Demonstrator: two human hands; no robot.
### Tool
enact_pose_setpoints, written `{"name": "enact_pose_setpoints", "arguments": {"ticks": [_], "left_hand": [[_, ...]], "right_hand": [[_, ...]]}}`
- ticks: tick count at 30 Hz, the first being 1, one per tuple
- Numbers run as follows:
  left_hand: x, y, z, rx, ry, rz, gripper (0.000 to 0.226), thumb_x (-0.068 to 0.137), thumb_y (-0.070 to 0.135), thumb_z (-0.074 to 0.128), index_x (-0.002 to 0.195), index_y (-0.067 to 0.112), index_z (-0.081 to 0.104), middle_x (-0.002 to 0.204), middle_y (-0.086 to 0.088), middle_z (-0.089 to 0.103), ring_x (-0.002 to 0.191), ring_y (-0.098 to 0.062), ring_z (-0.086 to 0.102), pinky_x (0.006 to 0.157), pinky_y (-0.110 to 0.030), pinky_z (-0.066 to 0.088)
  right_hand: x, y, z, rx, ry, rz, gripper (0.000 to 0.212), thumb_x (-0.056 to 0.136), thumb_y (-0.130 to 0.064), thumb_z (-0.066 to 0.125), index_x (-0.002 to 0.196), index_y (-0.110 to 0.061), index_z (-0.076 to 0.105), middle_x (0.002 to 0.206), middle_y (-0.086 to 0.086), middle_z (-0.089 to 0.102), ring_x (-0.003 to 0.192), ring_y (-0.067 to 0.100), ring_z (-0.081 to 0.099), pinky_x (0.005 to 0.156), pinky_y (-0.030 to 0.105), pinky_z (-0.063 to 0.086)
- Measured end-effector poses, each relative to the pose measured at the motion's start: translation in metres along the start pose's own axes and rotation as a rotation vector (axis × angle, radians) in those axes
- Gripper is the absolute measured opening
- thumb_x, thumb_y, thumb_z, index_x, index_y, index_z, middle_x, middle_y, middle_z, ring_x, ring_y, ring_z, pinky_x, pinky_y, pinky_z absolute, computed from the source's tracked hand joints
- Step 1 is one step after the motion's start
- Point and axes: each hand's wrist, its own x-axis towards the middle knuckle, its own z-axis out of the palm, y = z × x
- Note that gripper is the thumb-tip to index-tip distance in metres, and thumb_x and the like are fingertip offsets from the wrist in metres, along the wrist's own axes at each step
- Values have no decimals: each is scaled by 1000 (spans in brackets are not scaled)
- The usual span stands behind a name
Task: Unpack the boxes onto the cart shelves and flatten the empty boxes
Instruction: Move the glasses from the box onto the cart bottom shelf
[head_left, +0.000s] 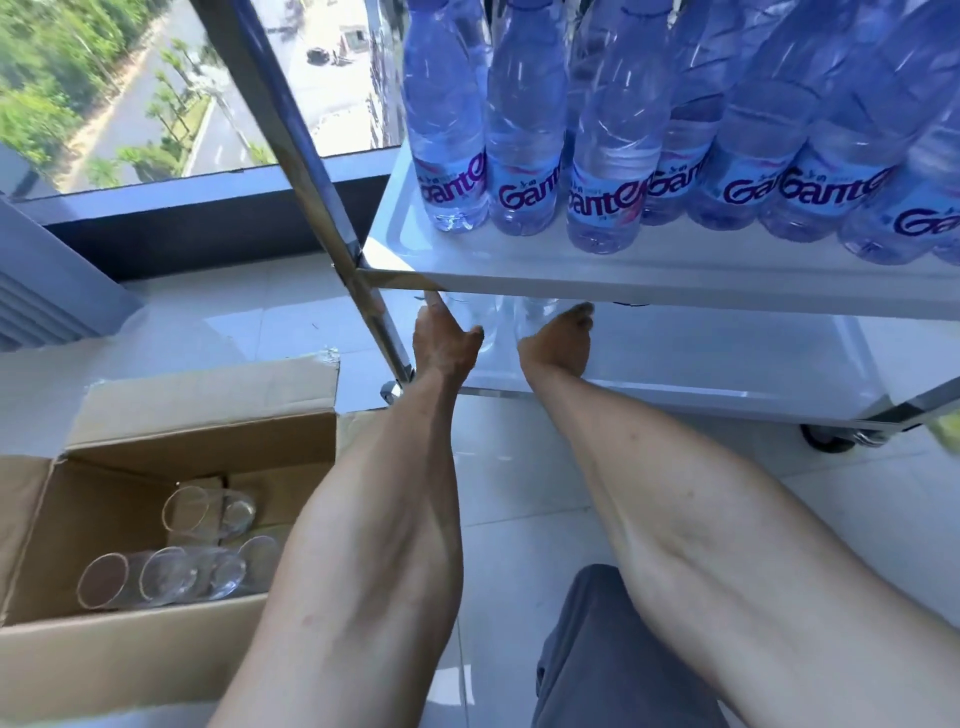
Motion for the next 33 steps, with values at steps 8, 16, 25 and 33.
{"name": "enact_pose_setpoints", "arguments": {"ticks": [8,16,25,33], "left_hand": [[-55,-46,-84,149,96,-106,19,85,16,53,93,15,70,92,-10,69,90,-33,66,68,-30,46],[-85,-147,-182,301,203,-322,26,83,18,57,106,14,69,107,-15,70,104,-33,67,82,-31,50],[-80,-291,-202,518,122,-650,60,82,26,68,134,9,44,136,-16,50,129,-32,45,103,-41,39],[-44,-347,-164,567,164,-764,77,81,34,67,142,5,30,142,-24,46,131,-39,41,106,-45,32]], "right_hand": [[-85,-10,13,-35,-139,-146,14,82,-6,60,95,-2,61,110,18,66,104,38,62,73,30,44],[-216,-74,87,-237,-399,-634,27,82,-10,61,108,-9,67,107,16,69,103,34,65,84,35,55],[-268,-49,179,-953,-851,-748,64,78,-19,75,135,-14,47,135,17,52,125,36,52,98,42,49],[-249,-41,218,-958,-842,-639,76,87,-14,64,152,-11,24,142,14,50,129,30,51,98,38,46]]}}
